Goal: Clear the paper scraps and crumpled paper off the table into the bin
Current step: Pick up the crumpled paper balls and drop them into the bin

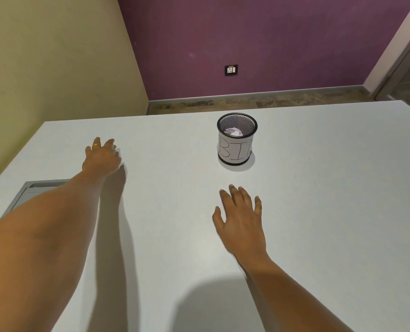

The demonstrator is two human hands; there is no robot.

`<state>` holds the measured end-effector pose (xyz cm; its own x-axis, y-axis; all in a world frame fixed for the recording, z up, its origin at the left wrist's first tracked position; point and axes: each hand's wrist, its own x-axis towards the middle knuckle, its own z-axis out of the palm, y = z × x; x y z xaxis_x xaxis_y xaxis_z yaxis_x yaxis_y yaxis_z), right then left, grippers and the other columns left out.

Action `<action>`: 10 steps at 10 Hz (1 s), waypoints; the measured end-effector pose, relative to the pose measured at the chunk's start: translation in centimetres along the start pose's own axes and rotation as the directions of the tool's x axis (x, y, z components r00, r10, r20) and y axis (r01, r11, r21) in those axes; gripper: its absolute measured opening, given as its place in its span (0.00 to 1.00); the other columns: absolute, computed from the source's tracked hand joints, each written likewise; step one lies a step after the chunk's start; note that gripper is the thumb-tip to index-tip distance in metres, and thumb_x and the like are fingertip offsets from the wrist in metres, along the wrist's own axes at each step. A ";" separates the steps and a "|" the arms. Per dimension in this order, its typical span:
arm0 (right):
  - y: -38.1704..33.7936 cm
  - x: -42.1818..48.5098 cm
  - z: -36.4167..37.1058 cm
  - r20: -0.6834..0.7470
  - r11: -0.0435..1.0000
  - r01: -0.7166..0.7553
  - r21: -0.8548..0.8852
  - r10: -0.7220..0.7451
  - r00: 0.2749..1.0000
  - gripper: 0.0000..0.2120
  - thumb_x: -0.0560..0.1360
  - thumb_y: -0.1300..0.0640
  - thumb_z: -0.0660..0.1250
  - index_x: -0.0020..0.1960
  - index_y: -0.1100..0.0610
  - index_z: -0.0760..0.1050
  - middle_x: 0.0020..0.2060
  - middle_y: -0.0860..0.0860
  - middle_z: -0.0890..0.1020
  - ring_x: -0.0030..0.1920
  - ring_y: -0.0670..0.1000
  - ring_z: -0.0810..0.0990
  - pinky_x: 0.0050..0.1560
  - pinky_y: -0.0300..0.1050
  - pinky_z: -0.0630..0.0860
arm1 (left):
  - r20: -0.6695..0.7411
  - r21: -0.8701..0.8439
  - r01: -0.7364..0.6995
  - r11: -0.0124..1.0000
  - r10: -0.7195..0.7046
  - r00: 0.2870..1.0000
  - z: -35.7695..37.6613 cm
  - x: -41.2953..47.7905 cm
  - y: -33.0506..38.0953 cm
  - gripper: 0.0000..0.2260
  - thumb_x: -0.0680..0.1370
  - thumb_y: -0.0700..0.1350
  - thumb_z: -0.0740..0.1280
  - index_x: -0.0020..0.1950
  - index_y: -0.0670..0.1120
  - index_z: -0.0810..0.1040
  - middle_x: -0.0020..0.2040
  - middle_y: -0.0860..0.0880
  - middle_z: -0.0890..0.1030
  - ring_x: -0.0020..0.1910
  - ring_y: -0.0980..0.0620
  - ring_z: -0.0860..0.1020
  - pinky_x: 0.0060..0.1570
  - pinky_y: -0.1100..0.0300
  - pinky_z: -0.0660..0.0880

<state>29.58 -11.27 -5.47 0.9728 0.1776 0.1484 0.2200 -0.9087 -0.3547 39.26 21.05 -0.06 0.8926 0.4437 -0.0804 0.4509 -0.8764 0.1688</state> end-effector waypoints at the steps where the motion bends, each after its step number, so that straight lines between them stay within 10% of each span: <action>1: 0.0 0.0 -0.1 0.024 1.000 -0.001 -0.010 0.001 1.000 0.21 0.78 0.49 0.52 0.70 0.52 0.63 0.73 0.51 0.64 0.74 0.51 0.58 0.73 0.59 0.50 | 0.081 0.002 -0.008 1.000 0.008 0.997 0.1 0.2 -0.1 0.23 0.79 0.41 0.58 0.73 0.38 0.58 0.74 0.39 0.60 0.74 0.39 0.55 0.72 0.47 0.57; 5: 0.0 0.0 0.0 0.030 1.000 -0.005 -0.005 0.006 1.000 0.21 0.78 0.49 0.52 0.70 0.52 0.62 0.73 0.50 0.64 0.74 0.51 0.58 0.73 0.58 0.50 | -0.139 -0.129 -0.068 0.989 0.049 0.989 1.0 -1.3 2.3 0.12 0.77 0.37 0.61 0.59 0.38 0.76 0.59 0.33 0.72 0.58 0.33 0.73 0.59 0.47 0.70; 8: 0.0 0.0 -0.1 0.029 1.000 -0.006 0.004 0.006 1.000 0.21 0.78 0.49 0.51 0.70 0.52 0.62 0.73 0.51 0.64 0.74 0.51 0.58 0.73 0.58 0.50 | -0.313 -0.224 -0.404 0.887 0.327 0.892 -2.8 -2.4 10.8 0.09 0.72 0.31 0.61 0.43 0.42 0.78 0.45 0.43 0.74 0.44 0.45 0.71 0.45 0.57 0.67; 10: 0.0 0.1 -0.1 0.034 1.000 0.001 0.007 -0.001 0.999 0.22 0.78 0.49 0.51 0.71 0.52 0.62 0.73 0.51 0.63 0.75 0.51 0.57 0.74 0.58 0.50 | -0.422 -0.214 -0.598 0.772 0.479 0.770 -5.1 -4.3 17.6 0.11 0.75 0.41 0.66 0.57 0.48 0.79 0.57 0.45 0.80 0.56 0.44 0.76 0.53 0.53 0.73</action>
<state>29.63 -11.27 -5.36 0.9745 0.1912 0.1174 0.2213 -0.9058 -0.3613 43.33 4.65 8.28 0.9013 0.0005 0.4333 -0.1865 -0.9021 0.3891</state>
